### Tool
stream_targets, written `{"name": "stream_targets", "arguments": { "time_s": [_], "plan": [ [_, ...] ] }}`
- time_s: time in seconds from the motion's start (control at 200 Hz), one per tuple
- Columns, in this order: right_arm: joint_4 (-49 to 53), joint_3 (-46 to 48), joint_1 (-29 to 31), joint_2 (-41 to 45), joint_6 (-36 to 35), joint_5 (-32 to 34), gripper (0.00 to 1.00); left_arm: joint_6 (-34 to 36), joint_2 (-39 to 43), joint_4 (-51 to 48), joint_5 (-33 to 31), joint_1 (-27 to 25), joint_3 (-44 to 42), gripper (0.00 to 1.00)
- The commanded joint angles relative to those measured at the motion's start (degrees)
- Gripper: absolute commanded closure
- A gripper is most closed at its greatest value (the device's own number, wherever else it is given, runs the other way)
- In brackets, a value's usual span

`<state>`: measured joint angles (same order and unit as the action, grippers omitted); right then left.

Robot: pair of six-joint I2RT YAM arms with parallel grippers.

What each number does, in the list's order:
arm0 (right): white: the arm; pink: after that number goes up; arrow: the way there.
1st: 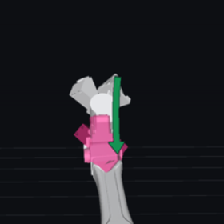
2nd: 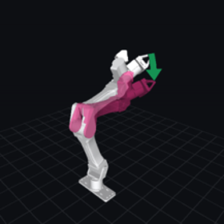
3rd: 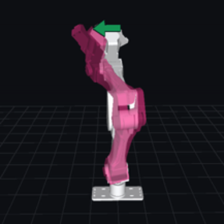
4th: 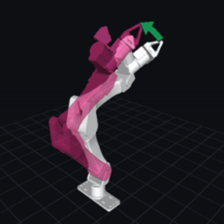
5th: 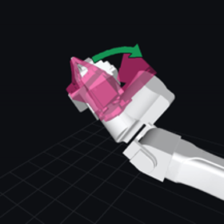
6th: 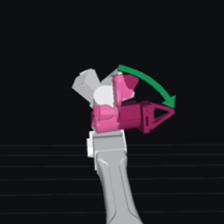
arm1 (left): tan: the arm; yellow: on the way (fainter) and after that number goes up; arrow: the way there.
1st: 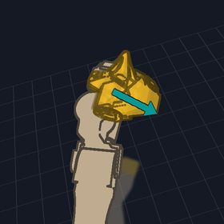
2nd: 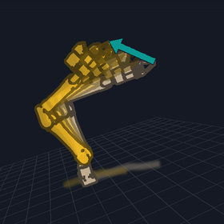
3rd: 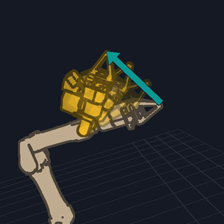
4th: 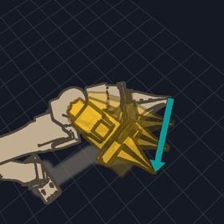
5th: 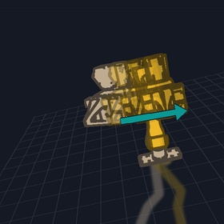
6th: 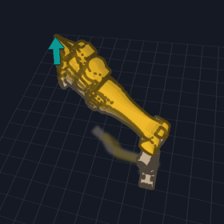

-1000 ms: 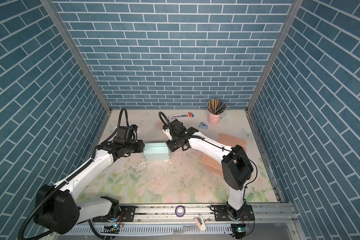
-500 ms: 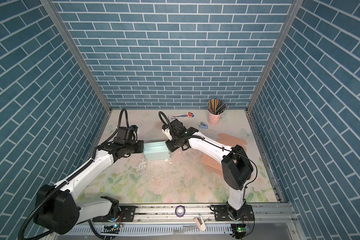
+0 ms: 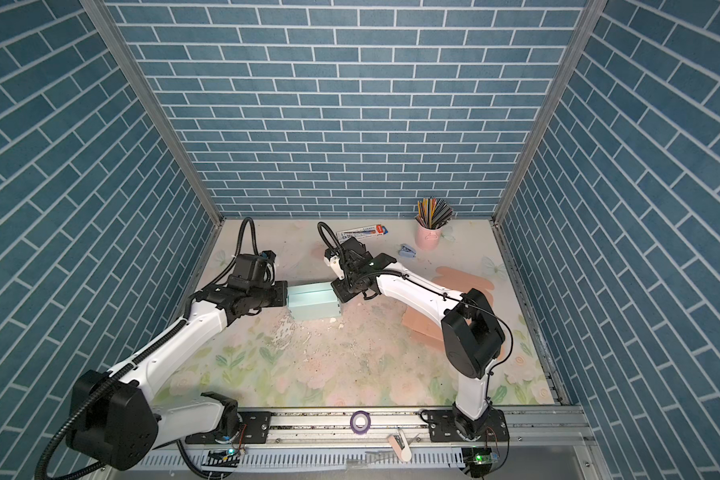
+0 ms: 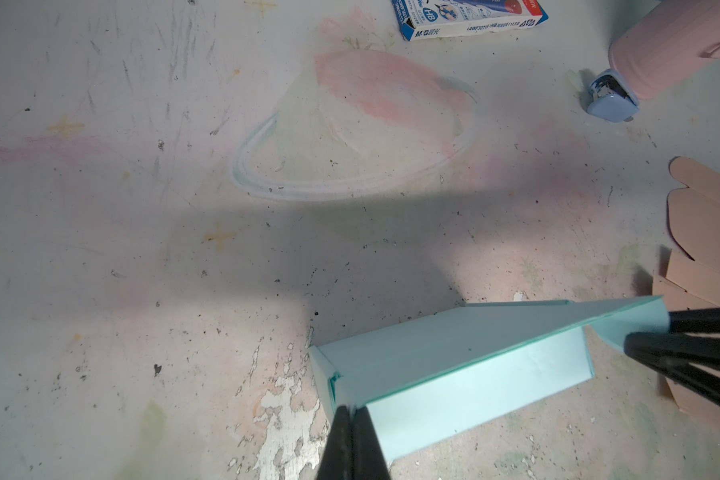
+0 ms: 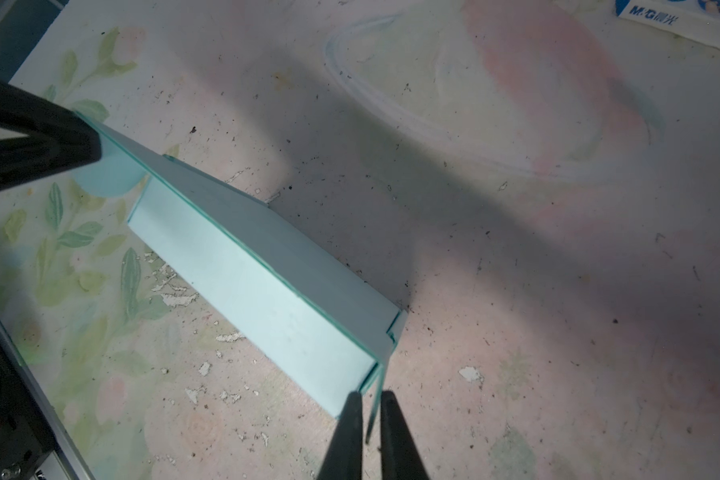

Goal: Fold the paper box

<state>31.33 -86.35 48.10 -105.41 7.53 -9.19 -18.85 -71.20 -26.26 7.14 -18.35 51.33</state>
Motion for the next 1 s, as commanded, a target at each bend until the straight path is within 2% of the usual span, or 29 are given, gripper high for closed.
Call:
{"name": "stream_targets", "arguments": {
  "time_s": [0.0,0.345,0.55,0.995],
  "plan": [
    [0.2,-2.2,-0.1,-1.4,1.4,0.3,0.88,-0.5,1.1,0.0,0.0,-0.5,-0.6,0.98],
    [-1.8,-1.2,-0.1,-0.5,3.3,1.4,1.00,-1.9,1.3,1.0,-0.2,-1.7,-1.1,1.00],
    [-4.5,-0.3,-0.1,0.1,5.5,-0.3,1.00,-3.7,1.5,2.5,-0.8,-2.9,-2.0,1.00],
    [-9.3,3.4,0.1,2.0,8.6,1.8,0.99,-10.6,1.6,8.7,-1.0,-5.2,-4.4,1.00]
  ]
}}
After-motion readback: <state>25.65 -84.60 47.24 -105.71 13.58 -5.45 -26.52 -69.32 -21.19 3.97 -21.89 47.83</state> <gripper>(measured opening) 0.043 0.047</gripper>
